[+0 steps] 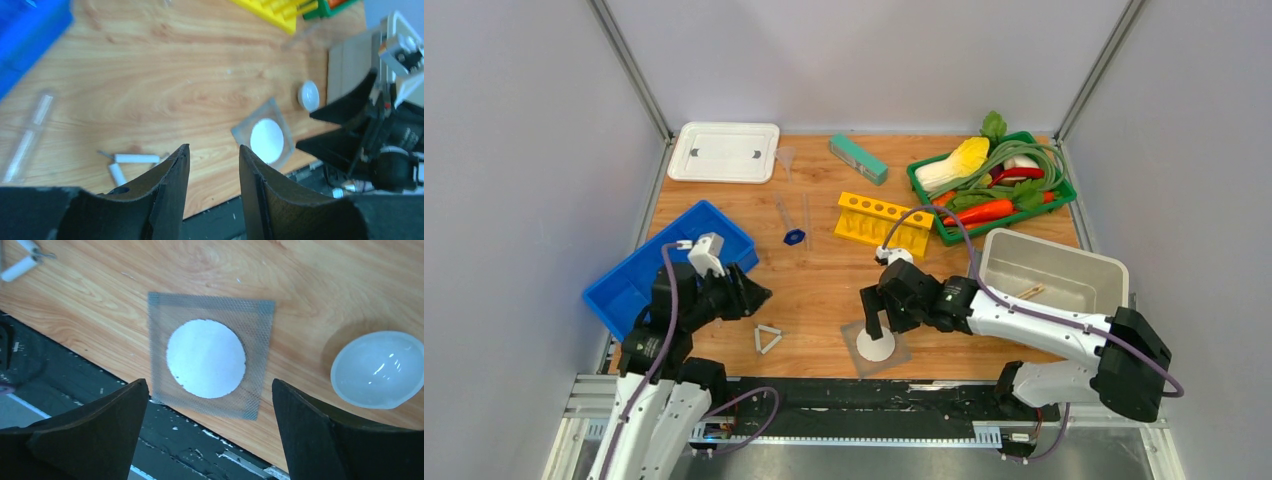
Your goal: Organize the chemistry lab equipment
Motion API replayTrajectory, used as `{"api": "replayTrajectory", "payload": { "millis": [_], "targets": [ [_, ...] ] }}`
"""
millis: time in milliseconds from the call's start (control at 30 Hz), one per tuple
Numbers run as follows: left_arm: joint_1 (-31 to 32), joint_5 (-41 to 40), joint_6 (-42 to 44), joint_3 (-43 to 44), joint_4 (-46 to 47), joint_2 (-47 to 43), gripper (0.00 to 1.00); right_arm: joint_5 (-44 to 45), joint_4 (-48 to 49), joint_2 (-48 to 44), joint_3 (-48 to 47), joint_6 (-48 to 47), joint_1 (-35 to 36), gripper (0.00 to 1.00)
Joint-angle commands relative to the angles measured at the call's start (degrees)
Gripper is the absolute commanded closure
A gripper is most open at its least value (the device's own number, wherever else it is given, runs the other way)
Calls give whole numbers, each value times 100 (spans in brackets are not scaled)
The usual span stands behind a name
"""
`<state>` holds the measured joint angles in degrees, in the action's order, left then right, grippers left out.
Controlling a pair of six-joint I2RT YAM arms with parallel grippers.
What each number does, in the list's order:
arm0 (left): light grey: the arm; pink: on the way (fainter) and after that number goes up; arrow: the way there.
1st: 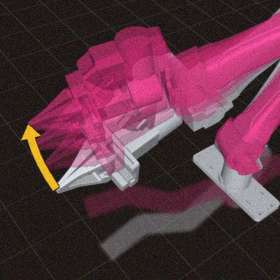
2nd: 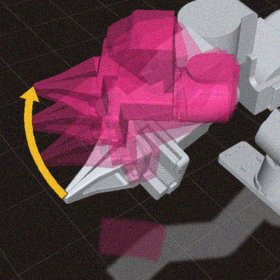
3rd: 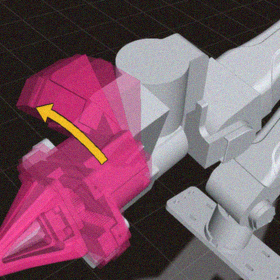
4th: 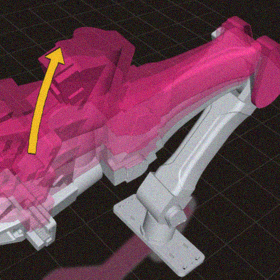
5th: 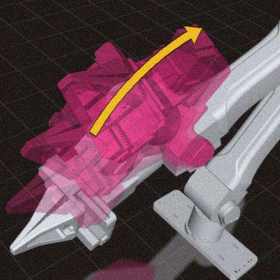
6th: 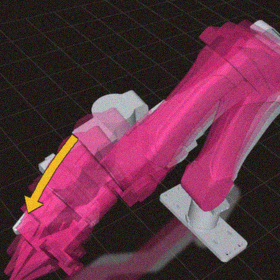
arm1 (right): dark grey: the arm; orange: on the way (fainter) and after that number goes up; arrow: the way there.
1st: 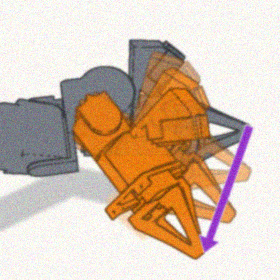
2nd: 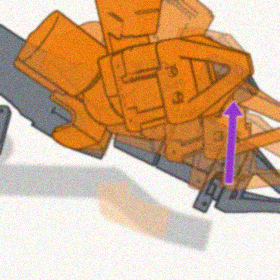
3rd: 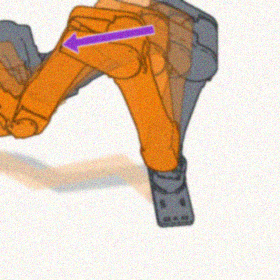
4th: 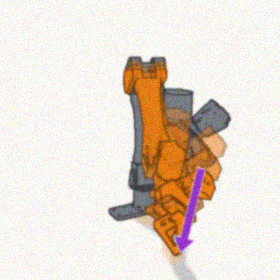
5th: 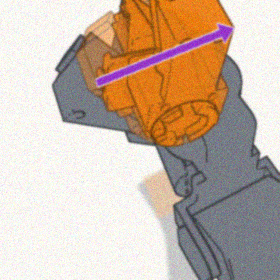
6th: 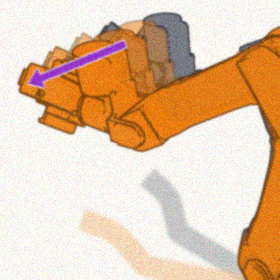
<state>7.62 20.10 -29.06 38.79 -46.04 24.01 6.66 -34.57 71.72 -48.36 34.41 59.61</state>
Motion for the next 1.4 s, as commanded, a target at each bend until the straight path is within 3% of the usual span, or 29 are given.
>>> {"api": "replayTrajectory", "payload": {
  "millis": [0,100,200,467,533,1067,1167,1367],
  "targets": [
    [880,12,-986,-783,1191,261,51,-295,458,-202,511,162,-266,2],
    [1521,-251,-1260,-1136,1781,621,52,-359,627,-282,705,101,-433,2],
    [1839,-436,-1234,-1172,1958,1008,52,395,180,-185,373,39,-451,4],
    [1875,-796,-900,-899,1511,773,52,1812,-516,368,-104,-101,-609,30],
    [1875,-910,-812,-820,1353,693,51,1866,-464,439,-69,-145,-714,35],
    [1875,-973,-672,-565,984,596,50,1768,3,1212,195,-198,-978,50],
    [1866,-1113,-496,-390,791,614,50,1935,-76,1344,151,-137,-969,60],
    [1875,-1675,136,374,123,763,48,2226,-278,1274,11,-137,-908,96]
  ]
}}
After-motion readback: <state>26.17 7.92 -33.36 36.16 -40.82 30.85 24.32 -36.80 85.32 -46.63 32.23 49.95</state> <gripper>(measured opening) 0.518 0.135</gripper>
